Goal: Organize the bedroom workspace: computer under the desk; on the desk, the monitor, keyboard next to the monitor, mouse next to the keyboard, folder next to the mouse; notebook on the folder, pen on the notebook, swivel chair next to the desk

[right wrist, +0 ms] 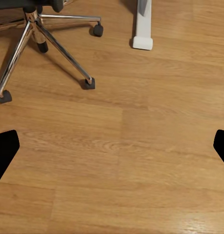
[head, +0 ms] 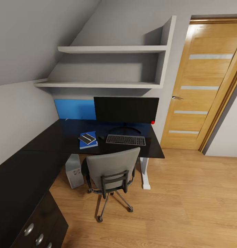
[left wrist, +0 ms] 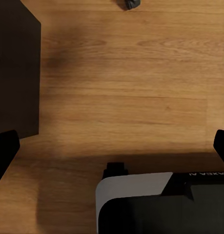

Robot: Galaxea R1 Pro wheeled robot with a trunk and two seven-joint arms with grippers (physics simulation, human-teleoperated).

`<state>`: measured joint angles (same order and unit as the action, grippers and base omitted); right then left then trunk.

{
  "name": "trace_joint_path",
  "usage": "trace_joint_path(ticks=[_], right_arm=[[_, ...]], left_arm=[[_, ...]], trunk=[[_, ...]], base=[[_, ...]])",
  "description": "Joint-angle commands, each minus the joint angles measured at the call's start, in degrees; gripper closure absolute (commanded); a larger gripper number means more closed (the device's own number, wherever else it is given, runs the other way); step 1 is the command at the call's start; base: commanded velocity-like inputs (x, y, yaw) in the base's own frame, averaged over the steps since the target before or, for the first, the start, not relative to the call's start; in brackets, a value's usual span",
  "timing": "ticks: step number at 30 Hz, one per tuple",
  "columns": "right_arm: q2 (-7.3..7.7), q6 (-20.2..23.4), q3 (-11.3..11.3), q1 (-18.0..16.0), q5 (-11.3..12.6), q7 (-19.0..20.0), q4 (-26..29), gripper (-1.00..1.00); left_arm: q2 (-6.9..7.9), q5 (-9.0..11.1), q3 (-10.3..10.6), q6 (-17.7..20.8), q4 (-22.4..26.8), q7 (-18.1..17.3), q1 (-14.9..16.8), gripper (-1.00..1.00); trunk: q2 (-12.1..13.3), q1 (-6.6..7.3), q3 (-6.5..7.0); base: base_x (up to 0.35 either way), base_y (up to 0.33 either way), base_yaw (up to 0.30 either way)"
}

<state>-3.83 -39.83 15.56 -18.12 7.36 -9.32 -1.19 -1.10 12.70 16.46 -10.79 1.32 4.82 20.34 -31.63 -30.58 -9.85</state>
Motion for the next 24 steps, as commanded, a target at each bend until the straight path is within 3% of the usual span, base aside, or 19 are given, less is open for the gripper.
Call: trace_joint_path(ticks=[1, 24], right_arm=[[-0.01, -0.2, 0.5, -0.1, 0.5, -0.1, -0.1, -1.00], [-0.02, -0.2, 0.5, -0.1, 0.5, -0.1, -0.1, -1.00]], left_arm=[[-0.02, 0.5, 0.5, -0.2, -0.1, 0.2, 0.0, -1.00], [0.14, 0.6, 0.4, -0.1, -0.1, 0.2, 0.0, -1.00]], trunk=[[-0.1, -0.02, -0.10], [-0.1, -0.02, -0.10]], base=[[0.000, 0.000, 0.000], [0.000, 0.000, 0.000]])
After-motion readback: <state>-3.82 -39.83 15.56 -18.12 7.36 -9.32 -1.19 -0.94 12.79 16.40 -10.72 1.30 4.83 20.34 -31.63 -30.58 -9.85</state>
